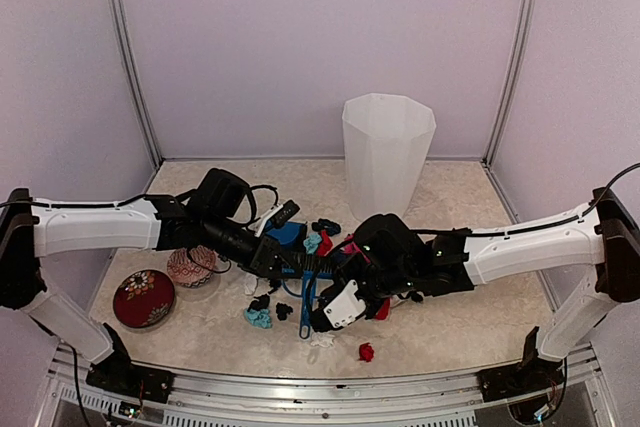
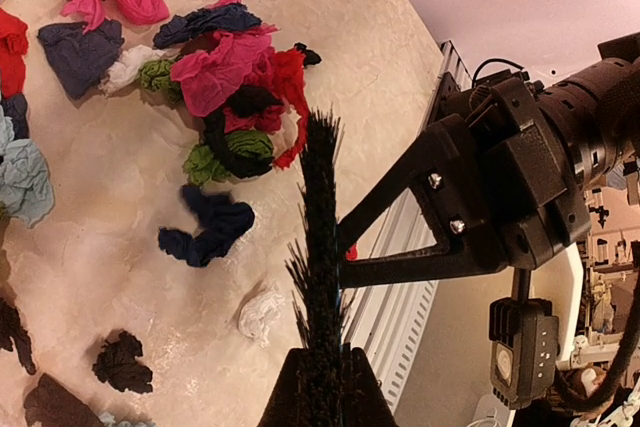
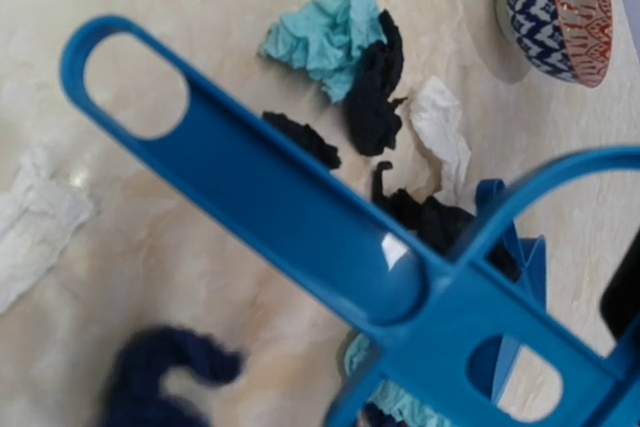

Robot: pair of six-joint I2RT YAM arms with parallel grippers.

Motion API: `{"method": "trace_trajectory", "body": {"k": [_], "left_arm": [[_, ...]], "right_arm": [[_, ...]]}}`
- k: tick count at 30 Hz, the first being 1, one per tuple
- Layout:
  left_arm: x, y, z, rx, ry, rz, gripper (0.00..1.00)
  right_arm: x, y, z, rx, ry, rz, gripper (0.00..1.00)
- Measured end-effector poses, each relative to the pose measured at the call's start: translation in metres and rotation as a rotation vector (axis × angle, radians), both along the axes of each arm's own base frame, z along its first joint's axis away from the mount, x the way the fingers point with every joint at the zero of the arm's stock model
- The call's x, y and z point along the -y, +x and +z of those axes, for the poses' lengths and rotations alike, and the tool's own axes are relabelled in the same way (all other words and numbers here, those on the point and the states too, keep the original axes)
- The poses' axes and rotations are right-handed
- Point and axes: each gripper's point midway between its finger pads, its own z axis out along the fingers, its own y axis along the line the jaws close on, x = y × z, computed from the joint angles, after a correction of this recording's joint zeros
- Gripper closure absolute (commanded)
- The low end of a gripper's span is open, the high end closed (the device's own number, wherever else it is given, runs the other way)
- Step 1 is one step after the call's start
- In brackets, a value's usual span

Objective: Sweep away the paper scraps from the table
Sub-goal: Pass from the right arm to the left

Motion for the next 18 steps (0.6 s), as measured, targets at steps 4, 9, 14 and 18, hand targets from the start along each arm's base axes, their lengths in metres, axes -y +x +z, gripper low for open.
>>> {"method": "trace_trajectory", "body": {"k": [4, 9, 14, 18], "left_arm": [[0.000, 0.001, 0.001, 0.002, -0.001, 0.002, 1.00], [-0.005, 0.013, 0.002, 0.009, 0.000, 0.047, 1.00], [-0.016, 0.038, 0.016, 0.056, -0.017, 0.155, 1.00], [-0.020, 0.048, 0.037, 0.116, -0.060, 0.228, 1.00]], "right_arm": [[0.000, 0.001, 0.000, -0.007, 0.004, -0.014, 0.78], [0.001, 0.007, 0.004, -0.040, 0.035, -0.072, 0.52], [0.007, 0.018, 0.024, -0.098, 0.127, -0.177, 0.50], [0.020, 0.024, 0.053, -0.170, 0.267, -0.283, 0.49]]}}
